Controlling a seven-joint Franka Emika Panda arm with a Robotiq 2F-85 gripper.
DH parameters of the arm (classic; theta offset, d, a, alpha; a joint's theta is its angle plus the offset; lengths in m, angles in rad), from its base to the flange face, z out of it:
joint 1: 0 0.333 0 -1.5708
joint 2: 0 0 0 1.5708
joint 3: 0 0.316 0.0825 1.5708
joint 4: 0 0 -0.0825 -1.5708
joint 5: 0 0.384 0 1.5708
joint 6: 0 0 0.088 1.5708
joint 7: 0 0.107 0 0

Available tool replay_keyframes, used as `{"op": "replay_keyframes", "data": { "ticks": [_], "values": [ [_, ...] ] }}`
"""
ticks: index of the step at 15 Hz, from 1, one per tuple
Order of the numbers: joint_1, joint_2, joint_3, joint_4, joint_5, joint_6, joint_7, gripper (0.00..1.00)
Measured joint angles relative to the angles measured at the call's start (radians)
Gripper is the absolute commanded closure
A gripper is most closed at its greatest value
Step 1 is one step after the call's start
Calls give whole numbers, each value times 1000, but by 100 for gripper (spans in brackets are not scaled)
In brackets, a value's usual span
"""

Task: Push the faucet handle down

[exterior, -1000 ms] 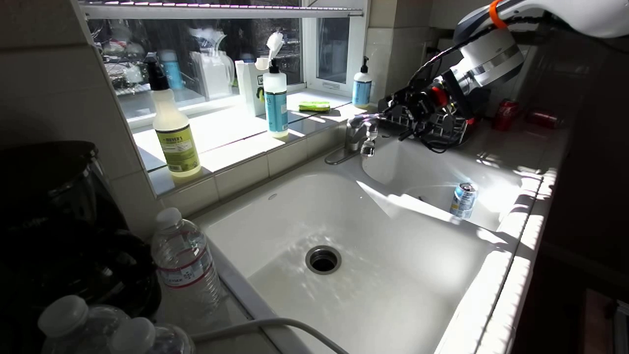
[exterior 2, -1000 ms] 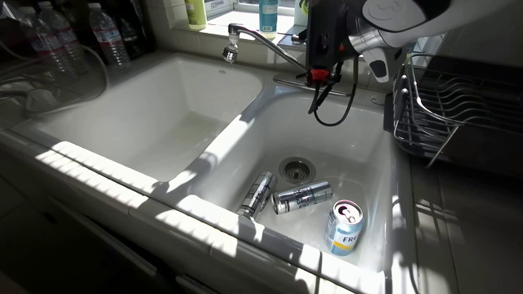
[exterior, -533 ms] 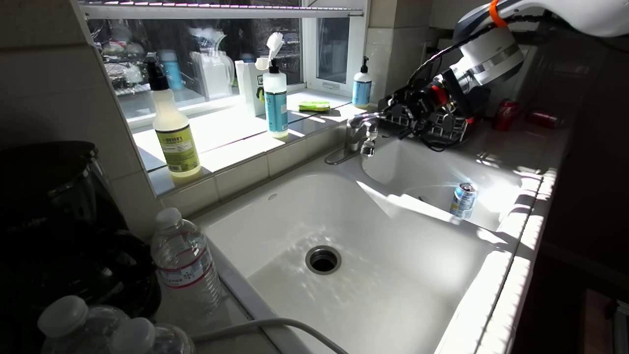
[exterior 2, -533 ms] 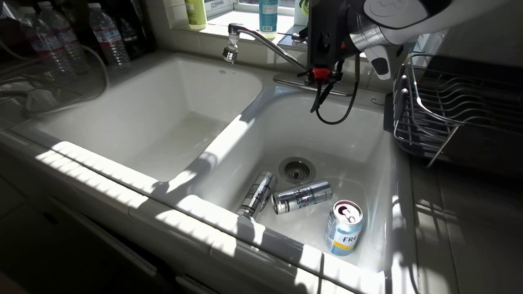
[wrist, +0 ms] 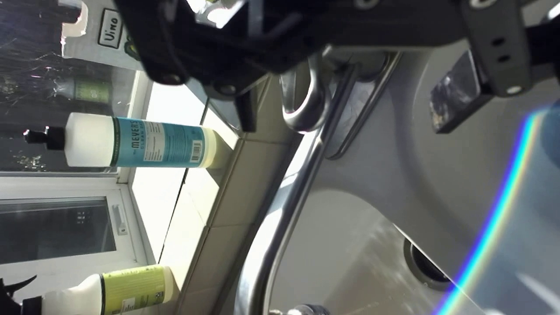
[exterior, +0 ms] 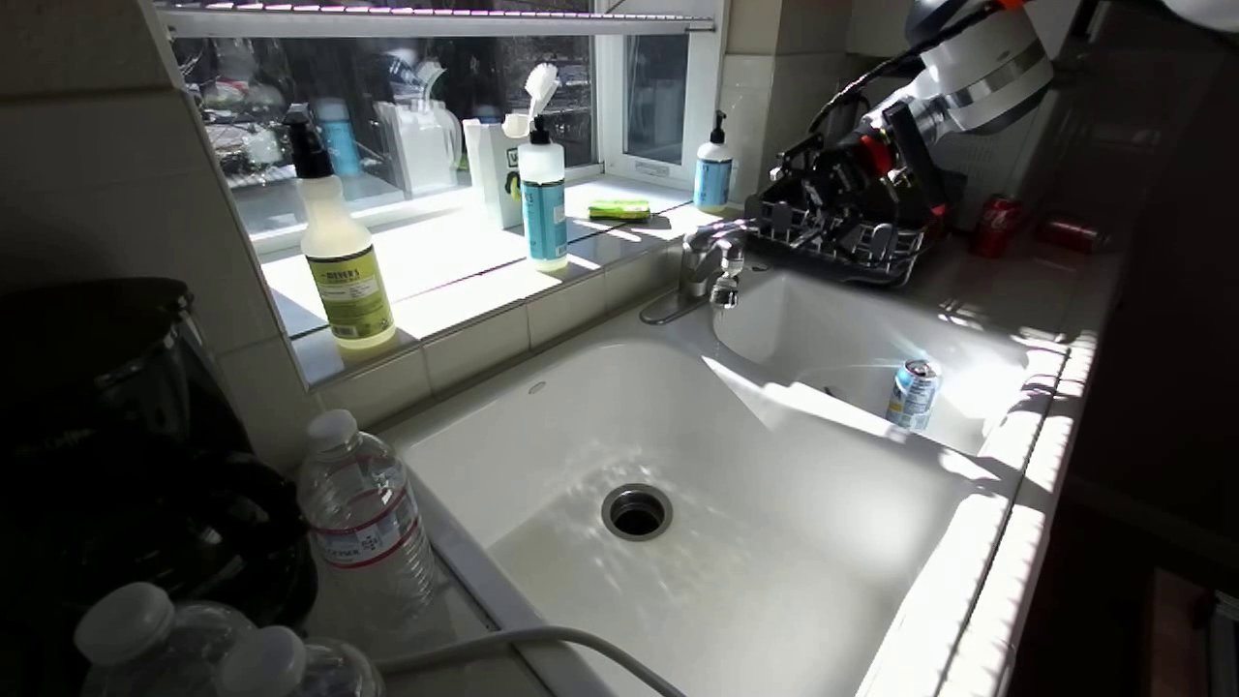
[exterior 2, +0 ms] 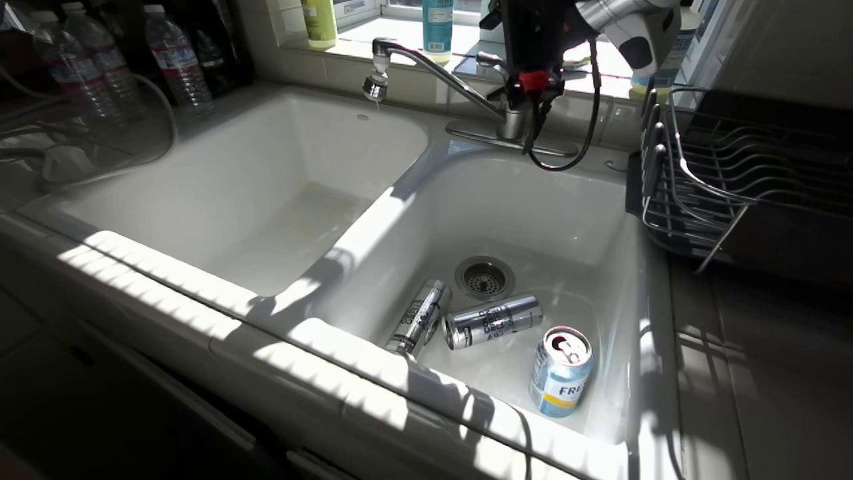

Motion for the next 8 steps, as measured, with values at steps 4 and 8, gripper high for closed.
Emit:
{"op": "replay_keyframes", "data": {
  "ticks": [4, 8],
  "values": [
    [28, -77, 0, -8, -139, 1, 1, 0],
    [77, -189, 11, -48, -307, 1, 0, 0]
  ]
}}
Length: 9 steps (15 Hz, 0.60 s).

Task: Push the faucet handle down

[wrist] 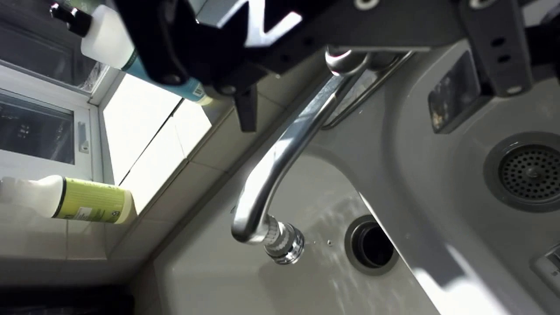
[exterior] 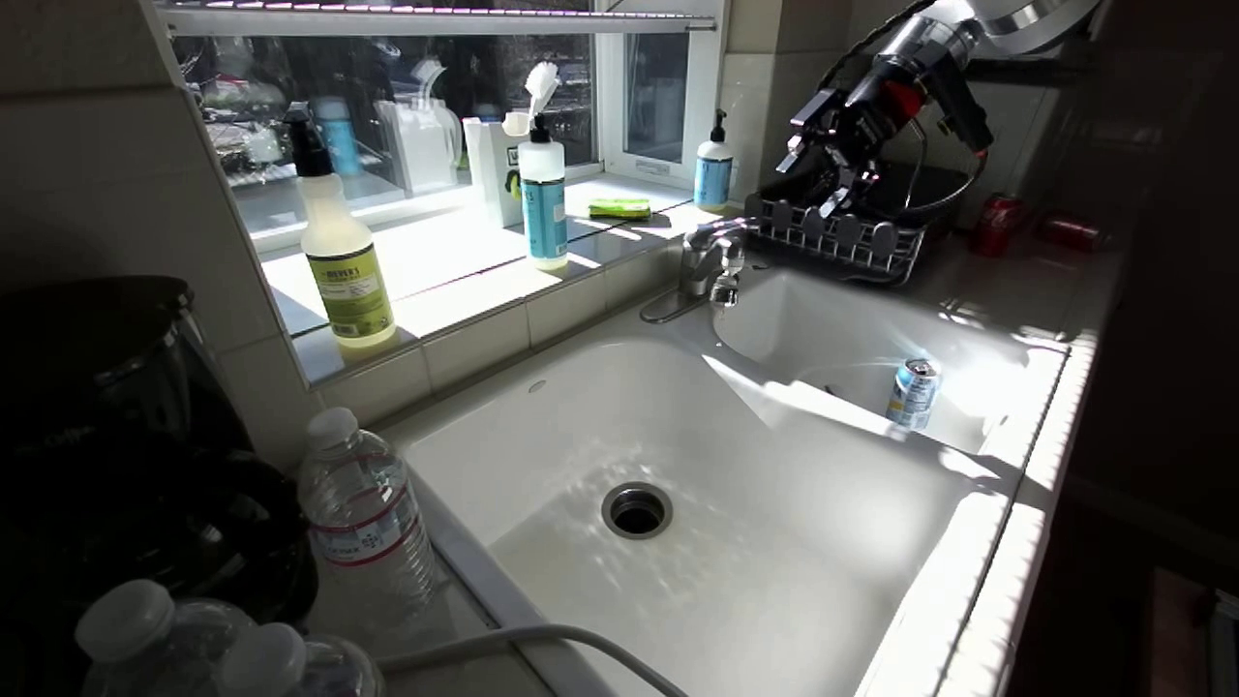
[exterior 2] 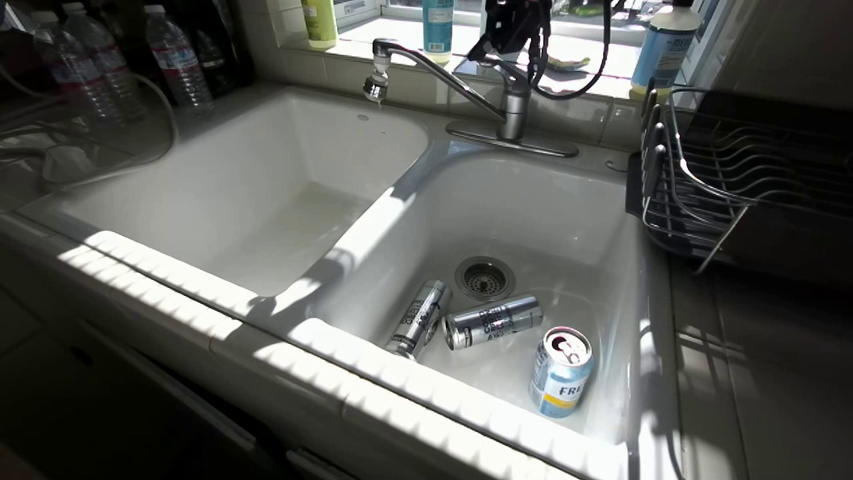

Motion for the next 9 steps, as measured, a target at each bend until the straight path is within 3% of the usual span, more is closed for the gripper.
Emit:
{"op": "replay_keyframes", "data": {
  "ticks": [3, 9],
  "values": [
    [34, -93, 19, -54, -119, 8, -16, 0],
    [92, -263, 67, -215, -330, 204, -14, 0]
  ]
}}
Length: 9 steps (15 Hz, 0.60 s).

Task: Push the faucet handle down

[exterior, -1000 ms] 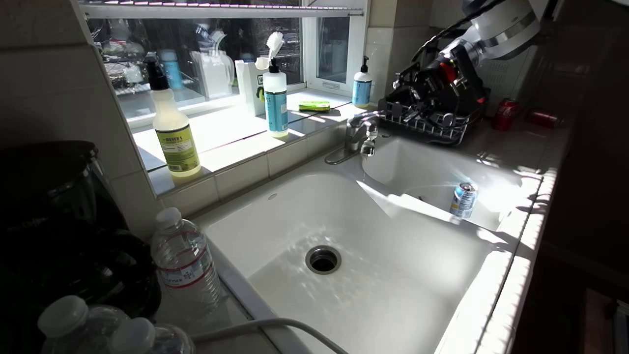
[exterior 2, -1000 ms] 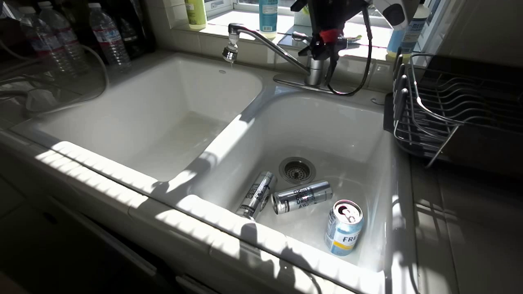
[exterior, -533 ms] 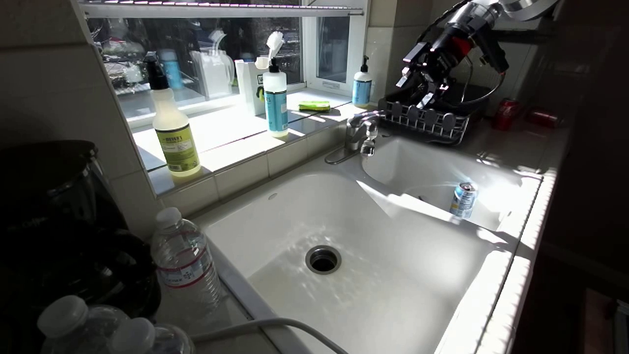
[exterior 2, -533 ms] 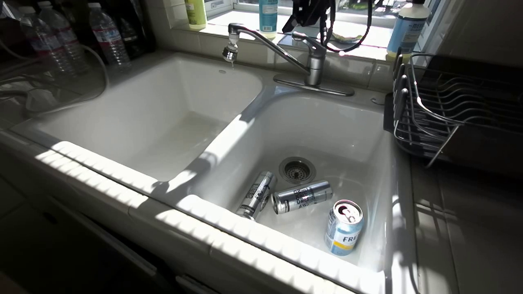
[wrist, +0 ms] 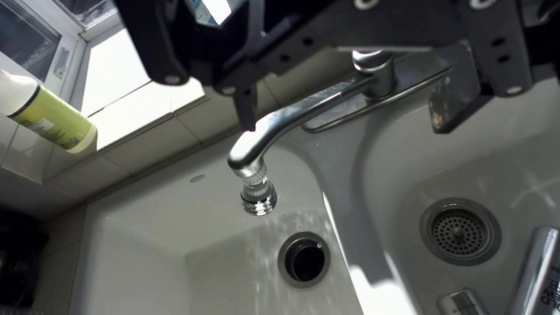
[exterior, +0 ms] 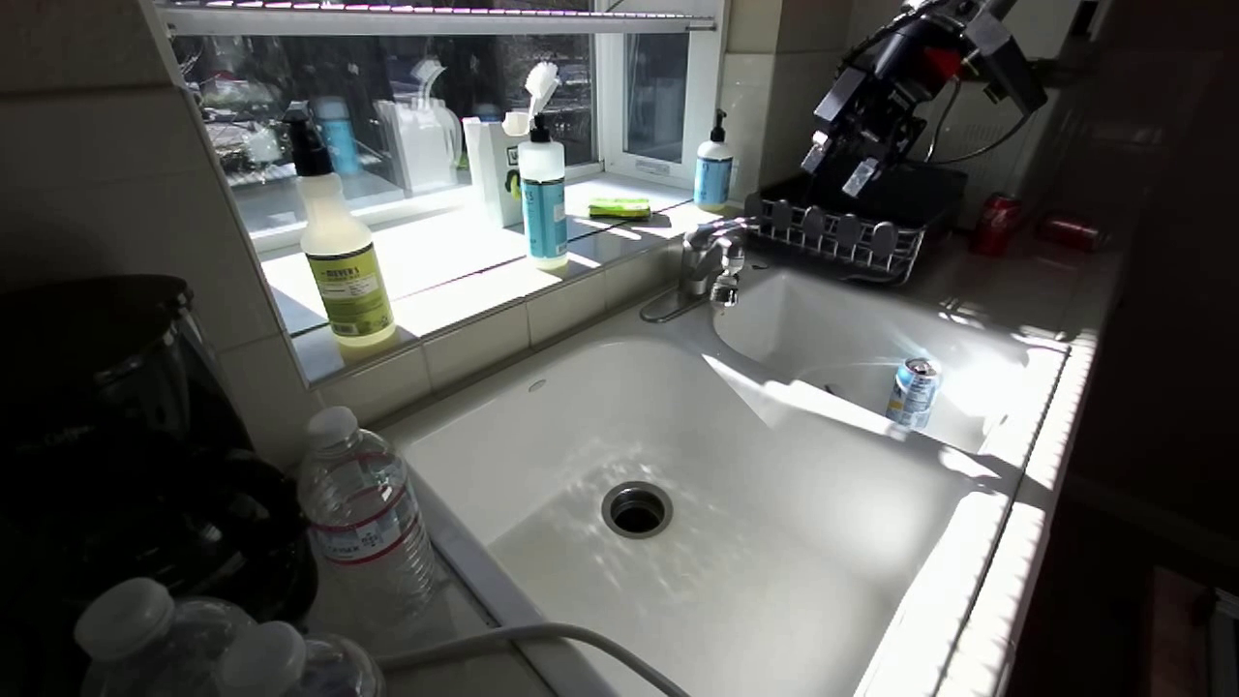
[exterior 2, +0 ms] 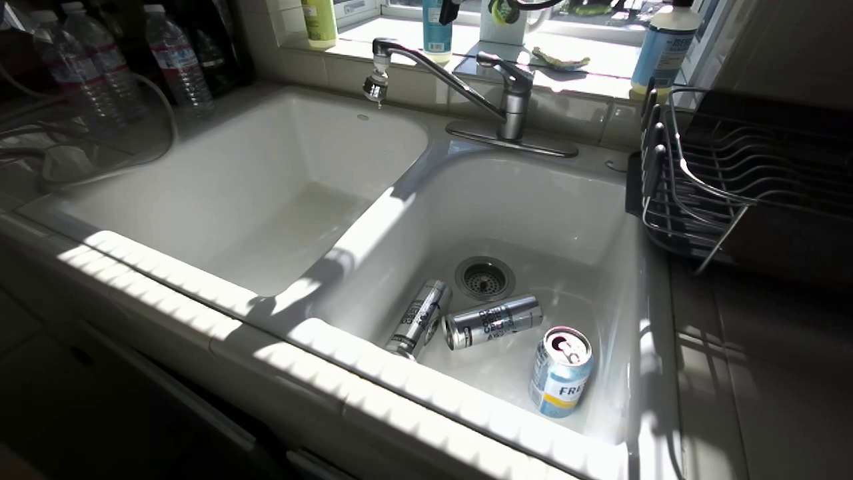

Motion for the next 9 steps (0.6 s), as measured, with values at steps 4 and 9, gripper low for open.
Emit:
{"op": "replay_keyframes", "data": {
  "ticks": [4, 9],
  "values": [
    [24, -93, 17, -92, -48, 64, 1, 0],
    [40, -184, 27, -162, -84, 64, 30, 0]
  ]
}}
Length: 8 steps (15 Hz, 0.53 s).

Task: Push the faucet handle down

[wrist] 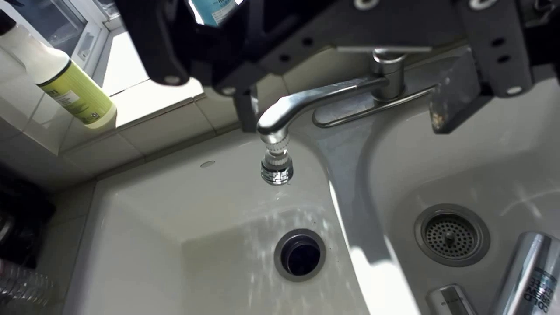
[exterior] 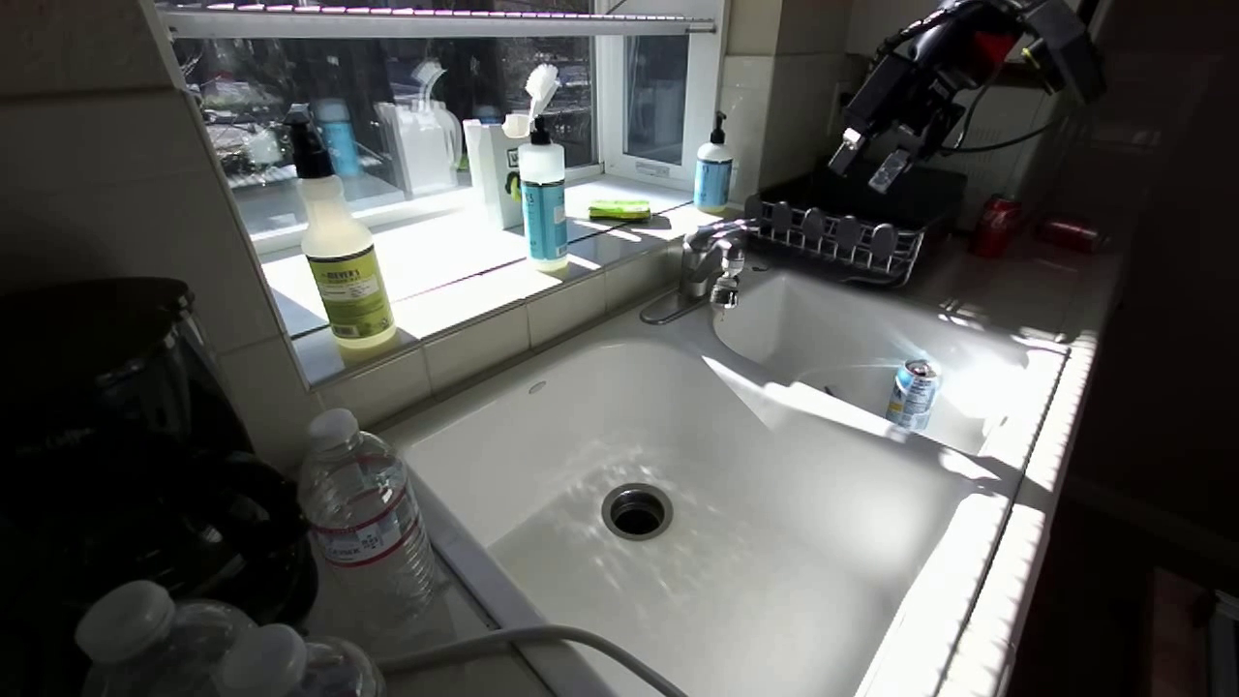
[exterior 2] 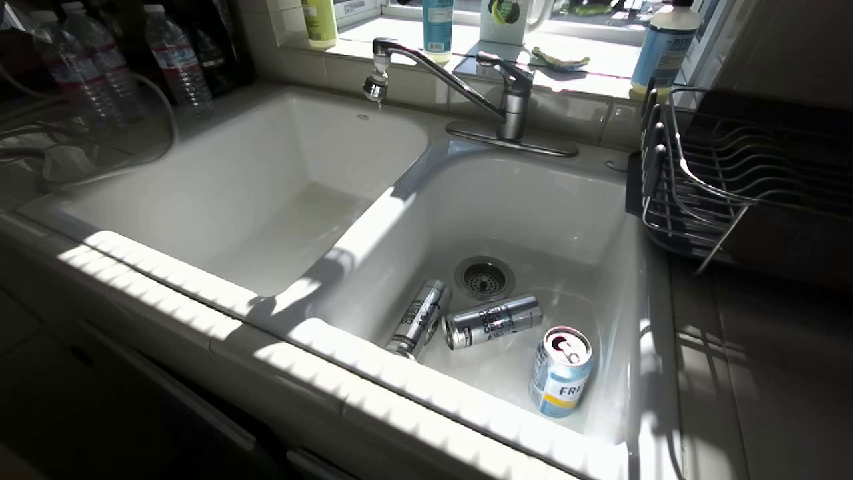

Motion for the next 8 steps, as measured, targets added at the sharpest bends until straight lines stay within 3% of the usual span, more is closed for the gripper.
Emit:
{"op": "replay_keyframes", "data": {
  "ticks": [8],
  "values": [
    [1, -63, 9, -53, -45, 16, 26, 0]
  ]
}}
